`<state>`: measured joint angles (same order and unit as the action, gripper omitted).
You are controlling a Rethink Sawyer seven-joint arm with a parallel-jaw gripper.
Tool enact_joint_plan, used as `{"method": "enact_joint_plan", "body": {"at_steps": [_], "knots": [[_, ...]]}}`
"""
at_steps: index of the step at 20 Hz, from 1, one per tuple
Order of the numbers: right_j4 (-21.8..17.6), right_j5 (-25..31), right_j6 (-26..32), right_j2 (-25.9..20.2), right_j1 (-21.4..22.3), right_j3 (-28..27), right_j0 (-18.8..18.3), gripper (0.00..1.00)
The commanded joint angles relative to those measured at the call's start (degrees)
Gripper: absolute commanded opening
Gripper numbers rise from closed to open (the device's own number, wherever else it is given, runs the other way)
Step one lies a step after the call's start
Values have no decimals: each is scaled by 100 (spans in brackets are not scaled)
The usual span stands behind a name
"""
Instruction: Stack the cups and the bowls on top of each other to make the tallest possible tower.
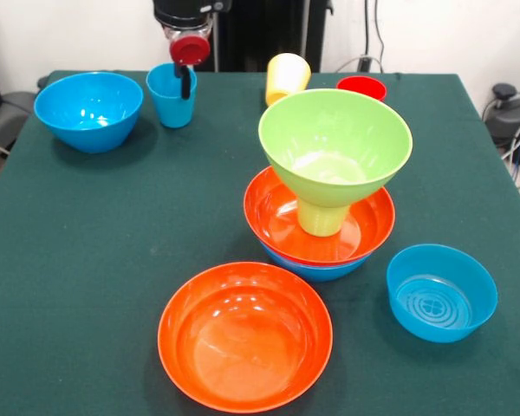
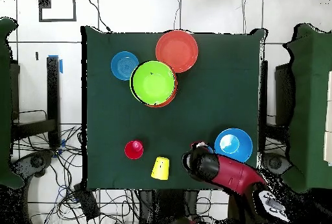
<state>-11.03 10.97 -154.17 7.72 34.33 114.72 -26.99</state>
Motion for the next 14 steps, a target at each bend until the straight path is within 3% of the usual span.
{"method": "enact_joint_plan", "body": {"at_steps": [1,14], "knots": [[-238,-286,5,-583,-592,-44,-9,100],[-202,-132,39,-570,-429,19,10,100]]}}
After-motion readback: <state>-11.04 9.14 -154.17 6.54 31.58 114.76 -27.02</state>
